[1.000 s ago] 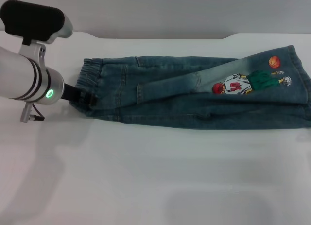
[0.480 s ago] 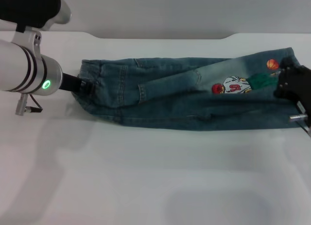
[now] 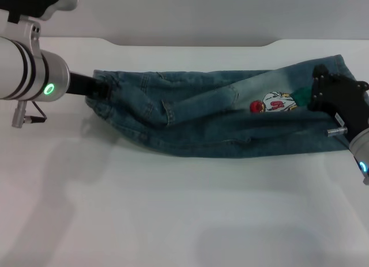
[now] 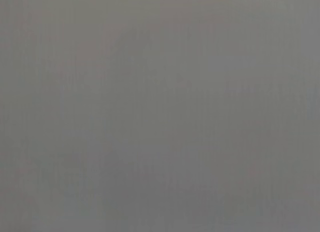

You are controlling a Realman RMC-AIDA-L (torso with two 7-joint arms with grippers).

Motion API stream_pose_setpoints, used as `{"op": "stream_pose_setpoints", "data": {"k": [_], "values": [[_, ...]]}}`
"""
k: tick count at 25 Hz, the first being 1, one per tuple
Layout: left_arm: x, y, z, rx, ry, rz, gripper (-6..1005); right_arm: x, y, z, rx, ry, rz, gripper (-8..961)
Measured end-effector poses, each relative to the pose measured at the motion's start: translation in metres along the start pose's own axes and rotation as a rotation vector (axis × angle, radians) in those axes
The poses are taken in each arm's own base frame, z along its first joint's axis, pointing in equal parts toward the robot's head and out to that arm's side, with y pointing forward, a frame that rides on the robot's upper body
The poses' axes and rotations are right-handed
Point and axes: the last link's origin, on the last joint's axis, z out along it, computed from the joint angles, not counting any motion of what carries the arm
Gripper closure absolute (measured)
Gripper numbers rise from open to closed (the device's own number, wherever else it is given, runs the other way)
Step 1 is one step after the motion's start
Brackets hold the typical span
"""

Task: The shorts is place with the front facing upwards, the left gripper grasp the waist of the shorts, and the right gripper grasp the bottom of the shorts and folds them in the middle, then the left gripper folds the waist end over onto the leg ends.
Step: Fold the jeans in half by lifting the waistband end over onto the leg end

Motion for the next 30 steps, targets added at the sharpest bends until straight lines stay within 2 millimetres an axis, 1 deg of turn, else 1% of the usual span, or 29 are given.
{"op": "stream_pose_setpoints", "data": {"k": [3, 6, 13, 17, 23, 30], "values": [[0.005, 0.003, -0.008, -0.003, 0.020, 0.008, 944, 0.001, 0.002, 0.005, -0.016, 0.009, 0.006, 954], [0.009, 0.005, -0.015, -0.002, 0.036, 0.021, 944, 0.005, 0.009, 0.013, -0.055, 0.031, 0.013, 953], [0.017, 0.009, -0.030, -0.002, 0.077, 0.040, 938, 0.006, 0.025, 0.036, -0.142, 0.071, 0.019, 953], [0.019, 0.010, -0.037, -0.003, 0.098, 0.046, 935, 0.005, 0.027, 0.040, -0.152, 0.078, 0.019, 954], [0.021, 0.012, -0.046, -0.001, 0.132, 0.055, 931, 0.006, 0.036, 0.048, -0.190, 0.113, 0.039, 953], [0.026, 0.014, -0.056, -0.002, 0.170, 0.073, 926, 0.012, 0.056, 0.058, -0.274, 0.197, 0.036, 953]]}}
